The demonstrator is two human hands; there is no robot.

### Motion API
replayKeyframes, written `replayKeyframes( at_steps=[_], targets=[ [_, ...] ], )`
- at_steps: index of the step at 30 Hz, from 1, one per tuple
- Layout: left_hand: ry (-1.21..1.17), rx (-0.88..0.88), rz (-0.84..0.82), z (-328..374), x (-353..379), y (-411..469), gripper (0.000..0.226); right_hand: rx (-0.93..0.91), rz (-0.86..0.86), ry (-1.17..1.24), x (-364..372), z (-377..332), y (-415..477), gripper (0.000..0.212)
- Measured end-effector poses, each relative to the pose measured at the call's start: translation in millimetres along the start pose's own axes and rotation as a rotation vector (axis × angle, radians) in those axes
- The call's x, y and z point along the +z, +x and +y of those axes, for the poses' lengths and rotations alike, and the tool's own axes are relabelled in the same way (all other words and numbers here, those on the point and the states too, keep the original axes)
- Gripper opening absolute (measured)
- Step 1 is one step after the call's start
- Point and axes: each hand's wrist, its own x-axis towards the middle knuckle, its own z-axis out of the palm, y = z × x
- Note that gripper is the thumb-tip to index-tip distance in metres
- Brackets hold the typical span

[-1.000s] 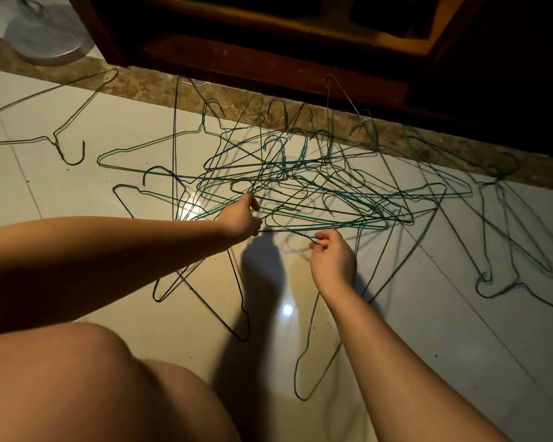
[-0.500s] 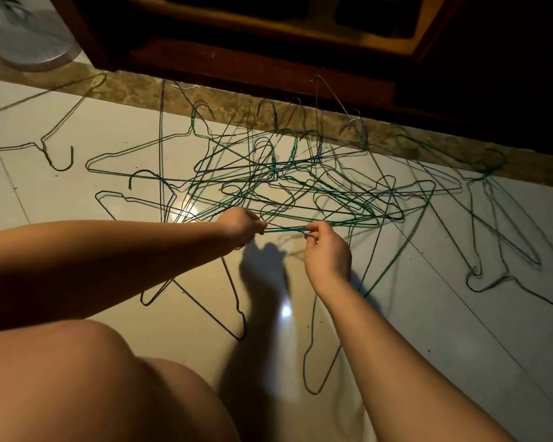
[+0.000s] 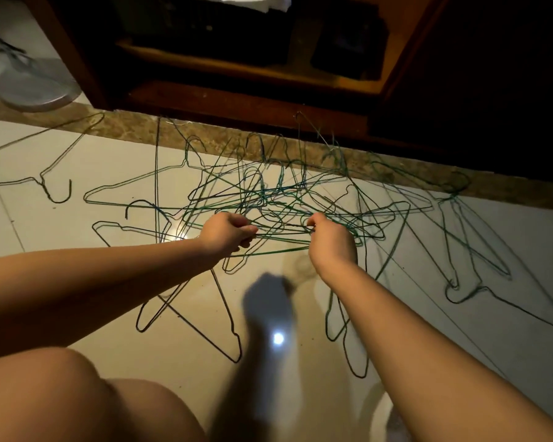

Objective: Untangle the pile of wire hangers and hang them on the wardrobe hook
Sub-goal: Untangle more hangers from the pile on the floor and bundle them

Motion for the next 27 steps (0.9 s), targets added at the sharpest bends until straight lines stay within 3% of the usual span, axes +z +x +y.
replayKeyframes(
  at_steps=[11, 16, 20, 24, 27],
  targets=[
    [-0.195, 0.083, 0.158, 40, -51, -22, 0.013, -0.338, -0.013, -0.429, -94, -39, 12, 0.041],
    [-0.277, 0.059, 0.275, 38, -79, -26, 0.013, -0.5, 0.008, -0.509, -144, -39, 21, 0.033],
    [-0.276, 0.045, 0.302, 30, -94, -36, 0.016, -0.561, 0.121, -0.391, -176, -41, 19, 0.024],
    [-0.241, 0.034, 0.29, 27, -115, -45, 0.015, -0.443, 0.242, -0.062, -197, -45, 34, 0.018],
    [-0.207, 0.014, 0.231, 28, -133, -50, 0.014, -0.346, 0.321, 0.005, -199, -48, 46, 0.018]
  ],
)
